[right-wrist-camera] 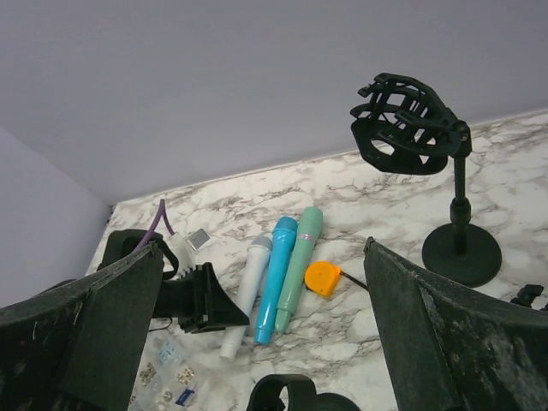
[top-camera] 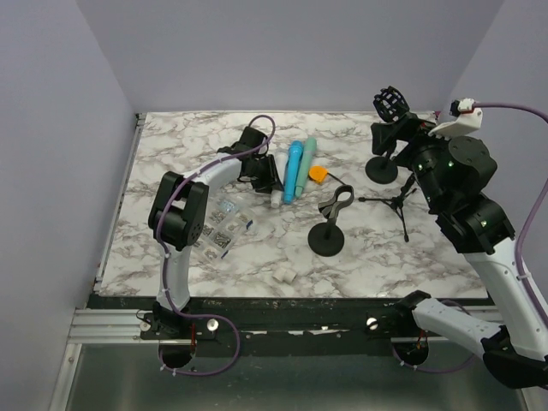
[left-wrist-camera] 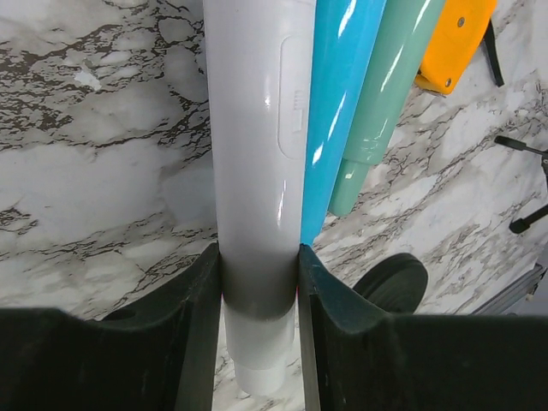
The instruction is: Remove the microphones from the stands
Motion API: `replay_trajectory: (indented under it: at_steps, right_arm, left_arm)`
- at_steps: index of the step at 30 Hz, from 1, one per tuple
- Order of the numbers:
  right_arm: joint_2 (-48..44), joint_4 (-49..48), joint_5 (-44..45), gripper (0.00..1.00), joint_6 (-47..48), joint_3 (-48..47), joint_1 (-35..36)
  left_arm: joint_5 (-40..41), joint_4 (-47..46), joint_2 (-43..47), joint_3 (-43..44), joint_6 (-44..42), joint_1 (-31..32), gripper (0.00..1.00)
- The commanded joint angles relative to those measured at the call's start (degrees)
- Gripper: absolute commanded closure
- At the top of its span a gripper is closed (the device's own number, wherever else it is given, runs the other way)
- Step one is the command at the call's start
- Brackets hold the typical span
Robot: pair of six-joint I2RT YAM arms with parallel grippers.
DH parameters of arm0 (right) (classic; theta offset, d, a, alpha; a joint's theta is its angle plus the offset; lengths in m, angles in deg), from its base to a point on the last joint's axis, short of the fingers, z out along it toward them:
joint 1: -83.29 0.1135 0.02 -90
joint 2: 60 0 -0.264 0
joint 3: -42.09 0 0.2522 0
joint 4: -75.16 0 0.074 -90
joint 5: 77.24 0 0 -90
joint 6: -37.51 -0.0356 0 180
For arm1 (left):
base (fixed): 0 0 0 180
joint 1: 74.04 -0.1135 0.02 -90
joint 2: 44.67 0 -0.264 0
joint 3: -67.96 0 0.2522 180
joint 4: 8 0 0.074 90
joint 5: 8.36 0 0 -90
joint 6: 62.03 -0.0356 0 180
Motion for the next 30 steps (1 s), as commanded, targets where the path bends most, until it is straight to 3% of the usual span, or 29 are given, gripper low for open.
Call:
replay_trajectory:
  at_steps: [1,7,16,19,24,30]
  right_arm:
    - [-1.67,2.45,4.15,0.00,1.58,-0.63,0.01]
    - [-0.87,5.16,7.03,0.00,-1.25,-1.36,0.07]
    - [6.53,8.46,14.51,0.00,-0.17,-7.33,-0.52]
    - [9.93,8.17,12.75,0.00,2.27,-11.29,-4.65]
    - [17.78,9.90,-10.95,0.00,-0.02,-18.34,-26.13]
    - [25.10,5.99,-37.23,0.03,-9.40,-18.71,-44.42]
  left_arm:
    - [-2.21,-3.21,-0.07,-1.21,1.97,-0.48,0.70]
    - [-2.48,-6.25,2.53,-4.74,2.11,-0.48,0.37]
    - [-3.09,-5.25,8.94,-6.00,0.62,-0.51,0.29]
    - [-3.31,-3.97,13.37,-6.05,-0.29,-0.63,0.28]
    - [-4.55,-1.63,21.92,-5.93,-1.92,-0.83,0.26]
    - [-9.69,-1.01,33.54,-4.06,-6.63,-0.83,0.19]
